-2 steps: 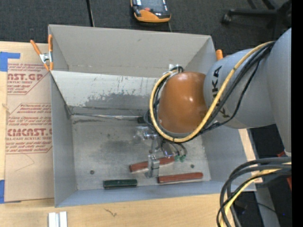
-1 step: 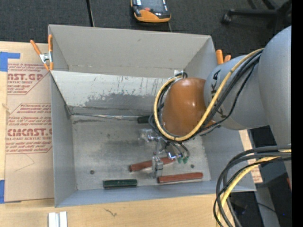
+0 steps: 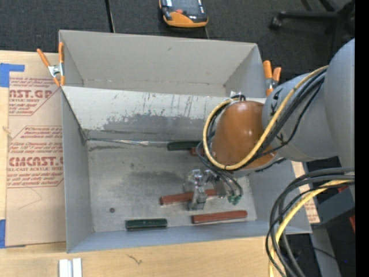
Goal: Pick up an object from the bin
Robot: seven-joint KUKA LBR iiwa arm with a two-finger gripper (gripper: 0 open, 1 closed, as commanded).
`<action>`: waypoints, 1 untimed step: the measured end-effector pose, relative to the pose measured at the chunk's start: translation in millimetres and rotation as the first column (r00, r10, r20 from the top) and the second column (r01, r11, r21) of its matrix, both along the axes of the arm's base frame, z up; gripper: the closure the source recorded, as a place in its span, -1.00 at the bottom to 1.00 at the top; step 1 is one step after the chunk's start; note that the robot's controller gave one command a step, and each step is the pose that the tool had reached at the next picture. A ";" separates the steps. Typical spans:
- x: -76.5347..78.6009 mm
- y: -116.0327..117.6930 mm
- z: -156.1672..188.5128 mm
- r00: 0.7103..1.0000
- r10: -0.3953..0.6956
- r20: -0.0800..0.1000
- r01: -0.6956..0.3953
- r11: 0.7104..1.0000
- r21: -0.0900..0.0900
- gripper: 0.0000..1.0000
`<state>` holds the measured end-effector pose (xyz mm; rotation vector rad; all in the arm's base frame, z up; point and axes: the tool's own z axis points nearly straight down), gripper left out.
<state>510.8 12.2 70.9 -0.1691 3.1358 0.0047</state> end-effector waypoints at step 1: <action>0.0 0.0 0.0 1.000 0.000 0.000 0.000 1.000 0.000 1.00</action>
Offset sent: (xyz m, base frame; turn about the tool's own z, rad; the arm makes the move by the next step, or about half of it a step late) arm 0.0000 0.0002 0.1177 0.0000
